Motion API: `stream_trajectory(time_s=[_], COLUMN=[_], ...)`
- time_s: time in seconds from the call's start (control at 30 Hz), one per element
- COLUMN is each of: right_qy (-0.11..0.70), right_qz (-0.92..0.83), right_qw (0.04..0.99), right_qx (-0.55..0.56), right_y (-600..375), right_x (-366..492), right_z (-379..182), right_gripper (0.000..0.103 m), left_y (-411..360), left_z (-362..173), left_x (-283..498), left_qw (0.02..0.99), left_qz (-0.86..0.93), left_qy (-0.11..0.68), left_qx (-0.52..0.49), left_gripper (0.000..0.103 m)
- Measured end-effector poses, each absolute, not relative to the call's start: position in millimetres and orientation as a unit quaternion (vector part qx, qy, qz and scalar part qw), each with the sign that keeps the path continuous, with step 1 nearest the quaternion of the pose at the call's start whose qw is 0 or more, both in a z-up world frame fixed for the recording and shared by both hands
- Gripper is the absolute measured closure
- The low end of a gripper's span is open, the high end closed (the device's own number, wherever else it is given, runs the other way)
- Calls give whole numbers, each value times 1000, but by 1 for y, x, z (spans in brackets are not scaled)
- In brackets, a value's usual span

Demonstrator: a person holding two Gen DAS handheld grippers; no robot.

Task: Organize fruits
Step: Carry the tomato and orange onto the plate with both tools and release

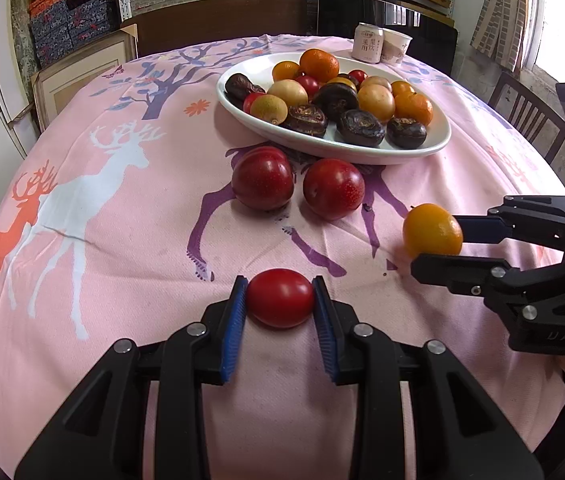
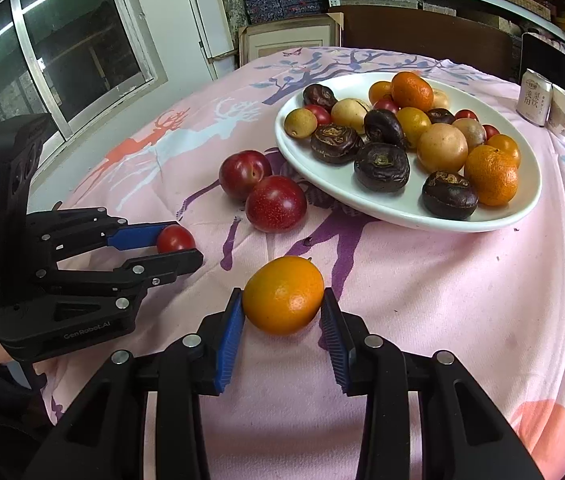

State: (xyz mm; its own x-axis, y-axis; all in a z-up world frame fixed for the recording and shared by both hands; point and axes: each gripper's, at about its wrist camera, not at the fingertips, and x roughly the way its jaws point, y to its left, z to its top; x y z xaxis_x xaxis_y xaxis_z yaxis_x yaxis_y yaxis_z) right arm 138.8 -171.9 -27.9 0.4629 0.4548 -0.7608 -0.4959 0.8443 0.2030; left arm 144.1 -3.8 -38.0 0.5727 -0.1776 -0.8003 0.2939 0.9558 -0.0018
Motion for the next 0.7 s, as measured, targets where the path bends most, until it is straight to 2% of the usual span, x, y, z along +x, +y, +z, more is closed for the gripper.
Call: stream_trajectory(time_s=[0.7], right_qy=[426], right_qz=[262], right_qw=[866], right_qx=[3], right_y=[-196], right_x=[128], right_z=[-24], right_gripper=[64], left_y=[-9], left_z=[-32], left_x=[134], left_qw=[890], left_qz=[-133], left_qy=[432], left_qx=[68], left_gripper=[71])
